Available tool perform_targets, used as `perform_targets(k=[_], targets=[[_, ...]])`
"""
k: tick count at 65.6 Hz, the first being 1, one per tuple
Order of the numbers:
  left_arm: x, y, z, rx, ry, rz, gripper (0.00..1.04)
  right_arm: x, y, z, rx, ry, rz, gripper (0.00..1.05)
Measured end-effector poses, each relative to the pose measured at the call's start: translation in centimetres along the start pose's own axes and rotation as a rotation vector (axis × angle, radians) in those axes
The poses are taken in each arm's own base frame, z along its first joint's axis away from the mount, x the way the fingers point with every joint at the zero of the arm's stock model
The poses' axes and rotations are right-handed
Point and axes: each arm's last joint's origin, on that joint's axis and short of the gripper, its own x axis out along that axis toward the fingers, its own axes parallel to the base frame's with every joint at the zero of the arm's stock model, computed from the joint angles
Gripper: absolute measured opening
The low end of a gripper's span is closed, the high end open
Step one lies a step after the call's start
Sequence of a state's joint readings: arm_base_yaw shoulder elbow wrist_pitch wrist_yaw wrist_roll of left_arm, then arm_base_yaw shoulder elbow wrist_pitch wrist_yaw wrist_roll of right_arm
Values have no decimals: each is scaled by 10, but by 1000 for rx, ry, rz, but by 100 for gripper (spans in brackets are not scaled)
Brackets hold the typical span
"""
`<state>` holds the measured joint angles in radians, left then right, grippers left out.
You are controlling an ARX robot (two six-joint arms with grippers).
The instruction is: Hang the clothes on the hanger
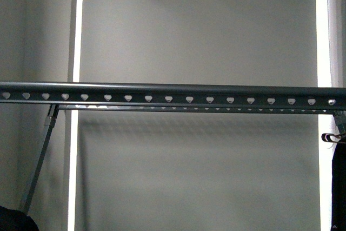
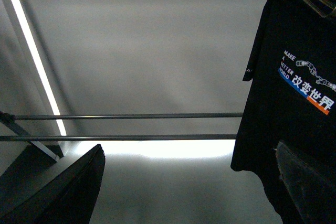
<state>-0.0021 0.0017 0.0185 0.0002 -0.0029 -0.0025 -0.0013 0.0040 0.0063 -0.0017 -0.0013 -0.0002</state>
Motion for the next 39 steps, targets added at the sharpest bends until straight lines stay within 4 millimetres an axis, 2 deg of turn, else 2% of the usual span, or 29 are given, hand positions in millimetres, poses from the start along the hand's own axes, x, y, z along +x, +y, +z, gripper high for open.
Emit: perform_targets(k=[39], targets=[[0, 0, 0, 0, 0, 0, 98, 0, 0, 0, 0, 0, 0, 97]])
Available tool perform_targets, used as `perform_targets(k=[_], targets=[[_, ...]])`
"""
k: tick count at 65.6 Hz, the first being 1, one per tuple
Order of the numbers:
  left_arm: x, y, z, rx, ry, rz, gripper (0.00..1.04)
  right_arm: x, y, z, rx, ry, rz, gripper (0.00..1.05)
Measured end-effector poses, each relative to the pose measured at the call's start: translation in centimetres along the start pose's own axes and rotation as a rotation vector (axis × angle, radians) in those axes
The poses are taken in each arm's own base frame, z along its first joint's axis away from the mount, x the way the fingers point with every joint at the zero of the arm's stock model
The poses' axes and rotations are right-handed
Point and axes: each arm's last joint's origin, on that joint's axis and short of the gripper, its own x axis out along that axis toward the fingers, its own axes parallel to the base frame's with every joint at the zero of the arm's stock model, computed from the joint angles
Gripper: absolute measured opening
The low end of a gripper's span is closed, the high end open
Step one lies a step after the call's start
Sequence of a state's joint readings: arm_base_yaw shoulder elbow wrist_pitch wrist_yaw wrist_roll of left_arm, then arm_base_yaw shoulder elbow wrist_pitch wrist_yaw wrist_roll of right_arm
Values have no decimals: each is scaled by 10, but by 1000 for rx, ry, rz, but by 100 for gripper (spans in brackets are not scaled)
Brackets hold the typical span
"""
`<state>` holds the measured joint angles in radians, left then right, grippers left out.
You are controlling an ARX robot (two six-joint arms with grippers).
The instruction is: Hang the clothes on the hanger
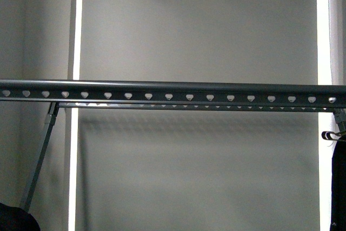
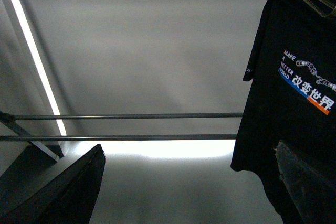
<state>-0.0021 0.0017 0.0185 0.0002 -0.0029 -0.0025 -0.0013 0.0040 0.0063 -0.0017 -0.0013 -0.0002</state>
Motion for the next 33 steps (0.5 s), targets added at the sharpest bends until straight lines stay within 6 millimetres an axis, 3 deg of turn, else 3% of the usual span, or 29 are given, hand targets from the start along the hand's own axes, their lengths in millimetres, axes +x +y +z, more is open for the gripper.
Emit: perform_targets(k=[19, 25, 29, 33], targets=[[4, -2, 2, 90, 37, 8, 98, 0, 0, 0, 0, 0, 0, 97], [11, -5, 25, 122, -41, 94, 98, 0, 0, 0, 0, 0, 0, 97], [22, -9, 54, 107, -98, 203, 98, 0, 0, 0, 0, 0, 0, 97], [46, -17, 87, 80, -135, 353, 98, 0, 0, 0, 0, 0, 0, 97]])
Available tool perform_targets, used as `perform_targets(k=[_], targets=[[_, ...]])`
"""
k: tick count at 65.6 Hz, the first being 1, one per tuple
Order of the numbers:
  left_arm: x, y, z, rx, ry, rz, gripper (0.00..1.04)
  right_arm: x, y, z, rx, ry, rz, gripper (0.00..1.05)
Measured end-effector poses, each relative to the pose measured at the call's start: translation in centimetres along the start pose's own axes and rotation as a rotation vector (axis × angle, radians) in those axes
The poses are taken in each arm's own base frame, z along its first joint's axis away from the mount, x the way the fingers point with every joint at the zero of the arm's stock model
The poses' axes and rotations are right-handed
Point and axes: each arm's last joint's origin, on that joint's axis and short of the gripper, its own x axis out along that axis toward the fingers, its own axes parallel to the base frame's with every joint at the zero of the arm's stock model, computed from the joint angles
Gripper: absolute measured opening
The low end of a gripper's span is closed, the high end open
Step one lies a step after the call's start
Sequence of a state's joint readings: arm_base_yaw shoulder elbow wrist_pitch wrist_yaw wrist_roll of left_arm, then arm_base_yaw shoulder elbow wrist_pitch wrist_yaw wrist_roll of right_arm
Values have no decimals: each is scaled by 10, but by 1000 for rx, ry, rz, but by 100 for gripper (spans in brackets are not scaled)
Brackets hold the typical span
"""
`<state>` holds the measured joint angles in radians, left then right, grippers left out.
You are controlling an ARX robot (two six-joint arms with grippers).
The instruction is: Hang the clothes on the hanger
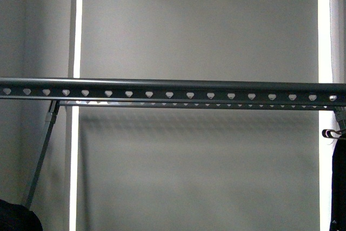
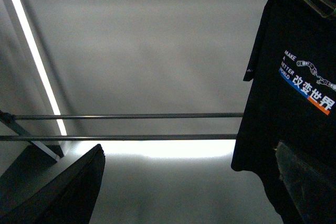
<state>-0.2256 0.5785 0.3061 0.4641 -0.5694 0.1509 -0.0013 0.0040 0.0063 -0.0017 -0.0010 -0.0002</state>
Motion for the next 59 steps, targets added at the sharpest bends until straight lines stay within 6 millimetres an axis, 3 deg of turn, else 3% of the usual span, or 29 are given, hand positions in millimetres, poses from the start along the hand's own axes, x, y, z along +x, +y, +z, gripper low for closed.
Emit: perform_targets(k=[7, 17, 24, 32, 40, 51, 59], targets=[[40, -34, 14, 7, 121, 150, 98, 0, 0, 0, 0, 0, 0, 97], [88, -77, 4, 31, 315, 361, 98, 0, 0, 0, 0, 0, 0, 97], [111, -94, 0, 3, 362, 468, 98, 0, 0, 0, 0, 0, 0, 97], [136, -107, -3, -33, 375, 534, 98, 0, 0, 0, 0, 0, 0, 97], [163, -118, -20, -62, 457, 577, 98, 0, 0, 0, 0, 0, 0, 97], [180, -126, -35, -137, 494, 553, 98, 0, 0, 0, 0, 0, 0, 97], [184, -126, -34, -148, 478, 534, 74, 0, 0, 0, 0, 0, 0, 97]])
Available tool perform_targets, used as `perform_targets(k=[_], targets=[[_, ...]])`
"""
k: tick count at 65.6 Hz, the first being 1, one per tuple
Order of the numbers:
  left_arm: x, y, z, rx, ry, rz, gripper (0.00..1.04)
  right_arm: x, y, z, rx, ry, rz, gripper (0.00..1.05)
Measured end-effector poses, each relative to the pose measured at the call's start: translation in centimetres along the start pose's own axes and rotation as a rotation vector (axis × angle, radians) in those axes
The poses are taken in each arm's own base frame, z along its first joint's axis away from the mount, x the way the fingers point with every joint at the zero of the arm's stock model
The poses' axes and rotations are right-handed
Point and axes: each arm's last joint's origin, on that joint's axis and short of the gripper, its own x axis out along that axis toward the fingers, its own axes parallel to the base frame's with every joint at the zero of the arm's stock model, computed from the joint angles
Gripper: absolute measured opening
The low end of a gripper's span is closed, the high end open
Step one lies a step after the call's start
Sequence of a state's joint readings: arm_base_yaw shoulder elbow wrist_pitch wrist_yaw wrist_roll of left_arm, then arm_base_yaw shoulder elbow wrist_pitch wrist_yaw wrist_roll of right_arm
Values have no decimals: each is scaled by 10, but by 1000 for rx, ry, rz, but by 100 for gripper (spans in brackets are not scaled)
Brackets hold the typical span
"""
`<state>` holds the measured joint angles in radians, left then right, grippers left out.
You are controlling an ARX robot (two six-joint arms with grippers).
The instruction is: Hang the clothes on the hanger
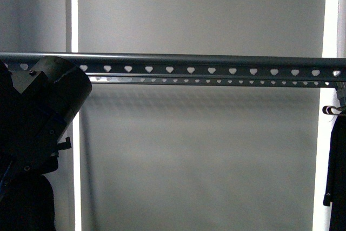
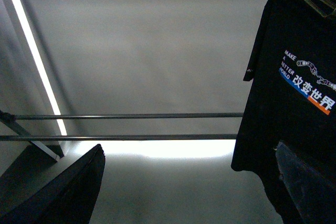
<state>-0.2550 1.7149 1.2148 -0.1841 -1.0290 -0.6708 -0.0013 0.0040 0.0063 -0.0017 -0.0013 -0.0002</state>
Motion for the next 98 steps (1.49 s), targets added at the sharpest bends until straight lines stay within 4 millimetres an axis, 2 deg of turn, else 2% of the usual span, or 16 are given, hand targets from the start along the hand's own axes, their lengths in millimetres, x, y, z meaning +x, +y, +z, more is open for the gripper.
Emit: perform_targets(k=[7, 15, 25, 38, 45, 59, 67, 72, 78, 86, 98], targets=[[5, -1, 3, -16, -6, -32, 46, 0, 0, 0, 0, 0, 0, 97], [10, -2, 3, -39, -11, -34, 29, 0, 0, 0, 0, 0, 0, 97], [16, -2, 2, -96, -17, -73, 16, 0, 0, 0, 0, 0, 0, 97], [11, 8, -4, -134, -10, -181, 12, 0, 0, 0, 0, 0, 0, 97], [-1, 25, -2, -159, -19, -285, 10, 0, 0, 0, 0, 0, 0, 97], [-36, 58, 6, -137, -22, -589, 7, 0, 0, 0, 0, 0, 0, 97], [-66, 78, 8, -62, -36, -769, 7, 0, 0, 0, 0, 0, 0, 97], [-85, 94, 16, -14, -47, -908, 7, 0, 0, 0, 0, 0, 0, 97], [-97, 107, 25, 64, -63, -1055, 7, 0, 0, 0, 0, 0, 0, 97], [-99, 120, 30, 212, -72, -1239, 7, 0, 0, 0, 0, 0, 0, 97], [-80, 127, 35, 383, -142, -1484, 7, 0, 0, 0, 0, 0, 0, 97]])
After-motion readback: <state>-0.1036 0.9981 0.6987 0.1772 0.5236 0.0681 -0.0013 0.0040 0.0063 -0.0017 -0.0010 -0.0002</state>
